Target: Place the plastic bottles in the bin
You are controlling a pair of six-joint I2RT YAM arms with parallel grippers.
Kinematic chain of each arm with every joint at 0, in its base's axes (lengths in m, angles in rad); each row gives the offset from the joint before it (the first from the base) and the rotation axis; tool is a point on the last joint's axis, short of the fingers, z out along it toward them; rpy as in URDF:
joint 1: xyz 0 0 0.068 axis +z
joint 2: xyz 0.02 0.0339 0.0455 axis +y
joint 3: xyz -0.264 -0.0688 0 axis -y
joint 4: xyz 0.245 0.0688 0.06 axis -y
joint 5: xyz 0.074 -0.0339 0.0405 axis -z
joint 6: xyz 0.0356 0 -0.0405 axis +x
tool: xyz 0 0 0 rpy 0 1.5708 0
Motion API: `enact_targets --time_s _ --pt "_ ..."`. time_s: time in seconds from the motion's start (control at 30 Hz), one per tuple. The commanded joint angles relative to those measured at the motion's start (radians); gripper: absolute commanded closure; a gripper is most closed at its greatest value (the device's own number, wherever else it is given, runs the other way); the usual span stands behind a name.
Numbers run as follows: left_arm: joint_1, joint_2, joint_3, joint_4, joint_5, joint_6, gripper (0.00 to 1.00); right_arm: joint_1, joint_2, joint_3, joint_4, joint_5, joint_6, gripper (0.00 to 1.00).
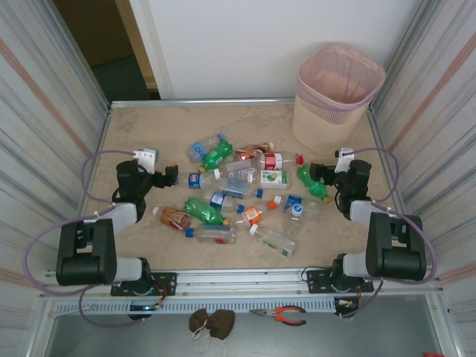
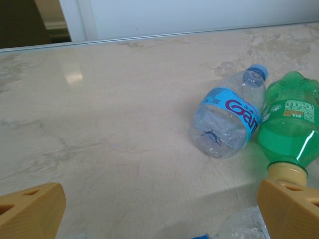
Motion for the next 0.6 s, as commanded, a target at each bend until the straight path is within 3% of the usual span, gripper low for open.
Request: enact_targets --time_s 0.0,0.27,0.57 --pt "-0.006 -0.069 0.049 -0.120 -0.096 -0.065 0.01 0.022 -0.086 0.061 -0.166 0.011 0.021 0.01" --pt "0.001 -0.167 0.174 -0.411 -0.112 -0.180 0.01 0.103 -0.297 0.112 -0.472 -0.028 -0.012 0.01" --pt "0.145 -0.218 0.315 -0.727 0.158 -0.389 0.01 0.190 -0.419 0.284 -0.943 0.077 0.144 0.05"
